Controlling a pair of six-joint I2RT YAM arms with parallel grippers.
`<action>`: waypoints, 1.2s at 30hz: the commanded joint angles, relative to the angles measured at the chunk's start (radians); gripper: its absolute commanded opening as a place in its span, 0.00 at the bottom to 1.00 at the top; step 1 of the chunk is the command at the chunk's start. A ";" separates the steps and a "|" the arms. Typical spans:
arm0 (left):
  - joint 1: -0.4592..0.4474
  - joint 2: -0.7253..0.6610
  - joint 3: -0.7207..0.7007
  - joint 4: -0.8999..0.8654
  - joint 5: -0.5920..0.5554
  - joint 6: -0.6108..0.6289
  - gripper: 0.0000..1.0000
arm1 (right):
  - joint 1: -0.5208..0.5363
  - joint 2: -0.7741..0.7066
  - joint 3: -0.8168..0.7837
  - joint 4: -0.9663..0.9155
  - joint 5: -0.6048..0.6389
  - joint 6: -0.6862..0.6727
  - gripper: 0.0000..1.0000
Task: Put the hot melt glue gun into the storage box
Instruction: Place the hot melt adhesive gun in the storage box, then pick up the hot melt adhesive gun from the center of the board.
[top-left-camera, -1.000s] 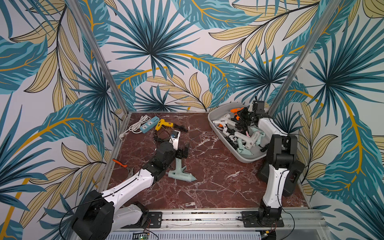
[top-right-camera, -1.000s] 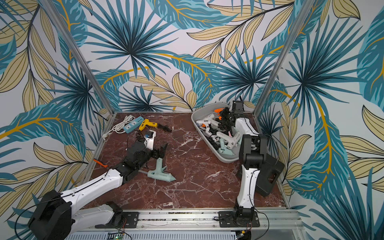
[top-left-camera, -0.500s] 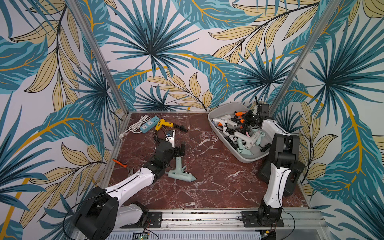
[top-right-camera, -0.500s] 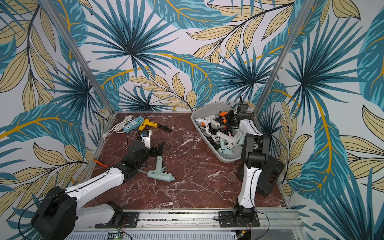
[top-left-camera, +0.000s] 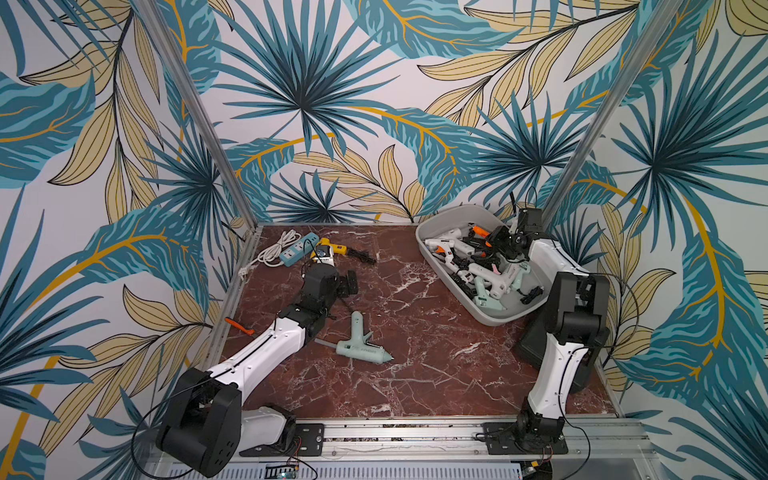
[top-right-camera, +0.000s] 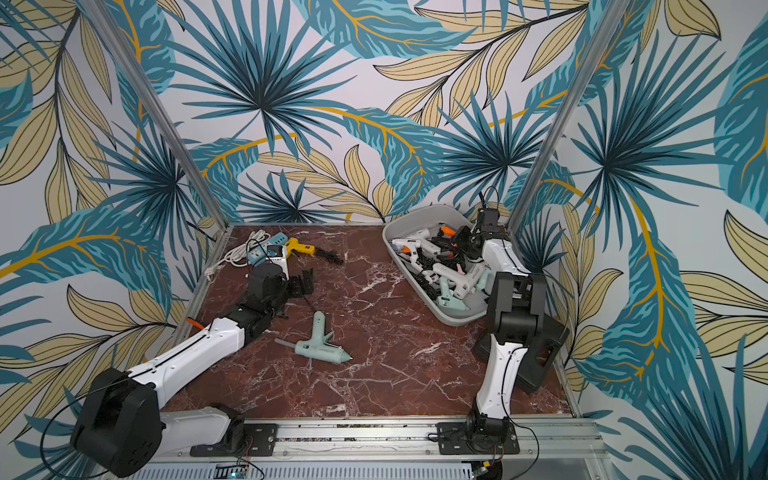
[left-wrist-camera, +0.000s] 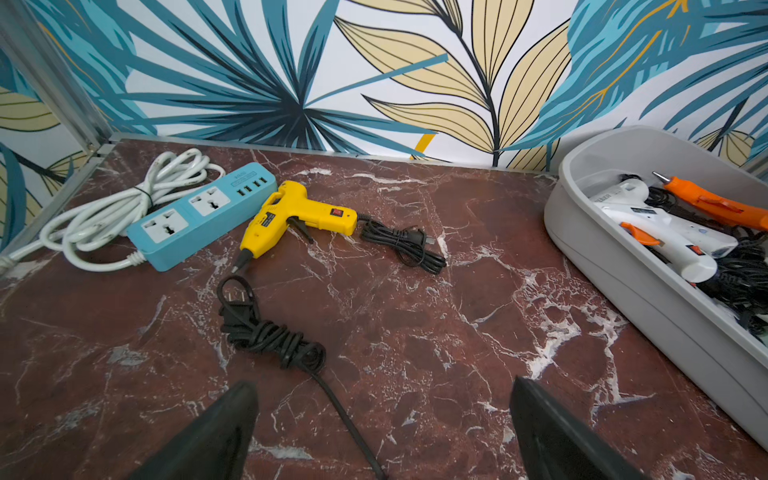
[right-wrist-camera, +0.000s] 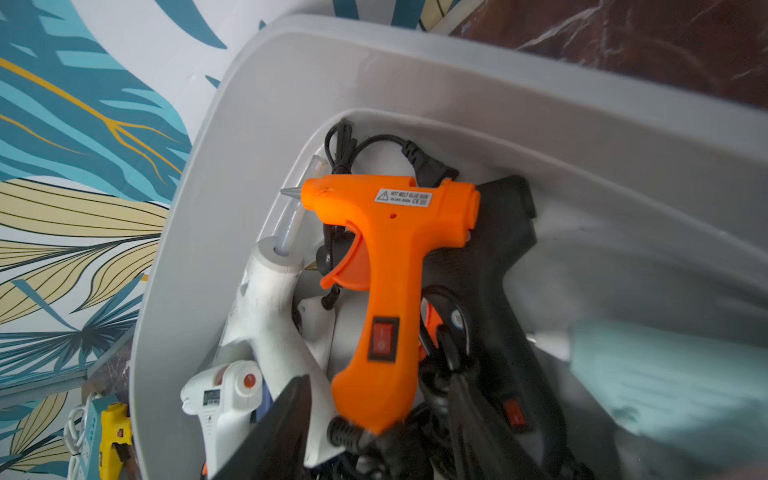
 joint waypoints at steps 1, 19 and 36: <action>0.005 -0.004 0.007 -0.065 0.010 -0.033 1.00 | 0.000 -0.098 -0.042 -0.108 0.099 -0.057 0.59; 0.136 -0.279 -0.259 -0.100 -0.143 -0.271 1.00 | 0.482 -0.631 -0.415 -0.243 0.241 -0.140 0.61; 0.193 -0.662 -0.441 -0.192 -0.305 -0.314 1.00 | 1.059 -0.147 -0.058 -0.391 0.429 0.036 0.67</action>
